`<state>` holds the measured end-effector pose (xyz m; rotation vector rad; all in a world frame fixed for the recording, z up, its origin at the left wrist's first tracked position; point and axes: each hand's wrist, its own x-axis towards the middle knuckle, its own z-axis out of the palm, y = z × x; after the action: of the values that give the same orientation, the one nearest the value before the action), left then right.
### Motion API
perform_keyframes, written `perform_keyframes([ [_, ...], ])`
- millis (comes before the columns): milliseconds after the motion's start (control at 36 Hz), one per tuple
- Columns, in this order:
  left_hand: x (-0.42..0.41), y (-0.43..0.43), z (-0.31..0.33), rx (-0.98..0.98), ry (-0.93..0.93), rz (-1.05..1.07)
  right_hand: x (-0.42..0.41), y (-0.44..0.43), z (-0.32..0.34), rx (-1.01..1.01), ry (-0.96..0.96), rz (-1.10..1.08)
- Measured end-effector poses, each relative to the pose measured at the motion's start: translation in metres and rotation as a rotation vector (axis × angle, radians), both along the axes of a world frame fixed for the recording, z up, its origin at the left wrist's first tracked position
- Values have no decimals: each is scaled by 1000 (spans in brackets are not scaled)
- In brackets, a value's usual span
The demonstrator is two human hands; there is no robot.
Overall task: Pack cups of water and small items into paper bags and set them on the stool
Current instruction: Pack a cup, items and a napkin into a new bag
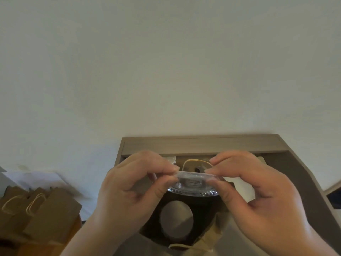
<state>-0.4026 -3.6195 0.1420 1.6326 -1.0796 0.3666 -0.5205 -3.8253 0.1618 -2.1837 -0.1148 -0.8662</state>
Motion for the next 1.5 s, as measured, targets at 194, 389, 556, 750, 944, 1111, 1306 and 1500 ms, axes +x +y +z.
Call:
perform_keyframes([
  [194, -3, 1, 4, -73, -1, -14, 1, -4, 3, -14, -38, 76],
  [389, -8, -8, -2, 66, 178, 166, 6, 2, 6, 190, 276, 14],
  [556, -3, -12, -9, 215, 272, 235, 14, -3, 2, 460, 566, 95],
  [750, 2, -16, -14, 241, 272, 258, 20, -16, -13, 886, 754, 317],
  [944, 7, -22, -19, 233, 274, 267, 25, -15, -21, 1003, 653, 378],
  [1111, 11, -25, -26, 191, 259, 270, 28, -10, -29, 1172, 631, 399],
  [1306, 14, -25, -32, 227, 202, 304, 28, -2, -28, 1283, 613, 351],
  [1500, 13, -23, -32, 214, 155, 317, 24, -4, -28, 1193, 647, 389],
])
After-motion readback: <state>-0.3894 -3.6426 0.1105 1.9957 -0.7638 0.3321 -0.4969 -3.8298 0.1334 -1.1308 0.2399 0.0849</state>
